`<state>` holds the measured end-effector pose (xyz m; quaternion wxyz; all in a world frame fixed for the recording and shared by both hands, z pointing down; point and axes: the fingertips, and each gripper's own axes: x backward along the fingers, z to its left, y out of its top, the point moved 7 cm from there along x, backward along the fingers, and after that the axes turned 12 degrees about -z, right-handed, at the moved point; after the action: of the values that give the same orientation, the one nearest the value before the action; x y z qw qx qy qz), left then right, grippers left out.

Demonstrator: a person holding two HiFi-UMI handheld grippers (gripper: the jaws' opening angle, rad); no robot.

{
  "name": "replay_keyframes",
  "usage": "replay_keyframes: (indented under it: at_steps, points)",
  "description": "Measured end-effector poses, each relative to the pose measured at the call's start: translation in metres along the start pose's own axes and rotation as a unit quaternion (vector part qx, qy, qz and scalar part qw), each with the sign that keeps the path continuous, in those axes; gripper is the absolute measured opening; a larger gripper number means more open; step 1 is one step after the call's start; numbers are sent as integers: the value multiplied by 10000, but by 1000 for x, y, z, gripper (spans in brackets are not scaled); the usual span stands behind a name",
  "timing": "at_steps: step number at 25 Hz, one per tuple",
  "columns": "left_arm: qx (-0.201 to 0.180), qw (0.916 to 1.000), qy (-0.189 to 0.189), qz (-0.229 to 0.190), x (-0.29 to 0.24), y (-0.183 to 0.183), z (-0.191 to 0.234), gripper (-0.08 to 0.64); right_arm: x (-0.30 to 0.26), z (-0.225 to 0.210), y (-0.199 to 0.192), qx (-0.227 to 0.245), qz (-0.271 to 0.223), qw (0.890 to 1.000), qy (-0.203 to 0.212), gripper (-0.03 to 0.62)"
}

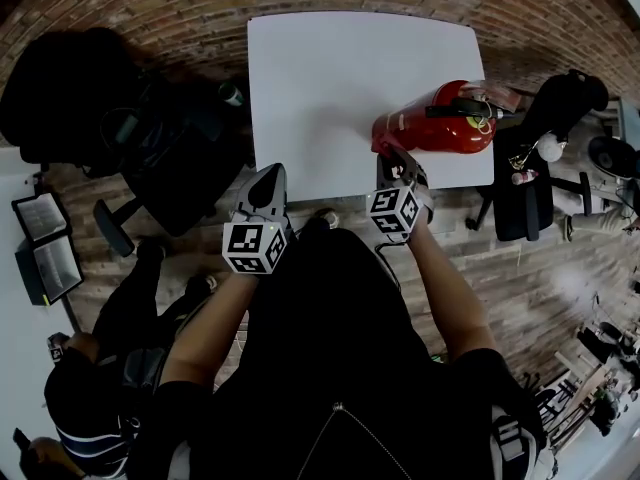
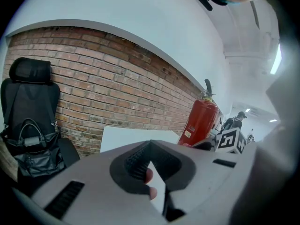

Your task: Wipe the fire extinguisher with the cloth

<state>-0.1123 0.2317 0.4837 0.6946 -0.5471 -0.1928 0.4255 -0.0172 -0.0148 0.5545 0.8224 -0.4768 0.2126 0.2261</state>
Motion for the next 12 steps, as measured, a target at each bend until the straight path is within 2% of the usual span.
replay_keyframes:
  at_steps: [12]
  points:
    - [50,9998,136,153,15,-17,6,28,-23,16,-18,190,75,9998,74,87]
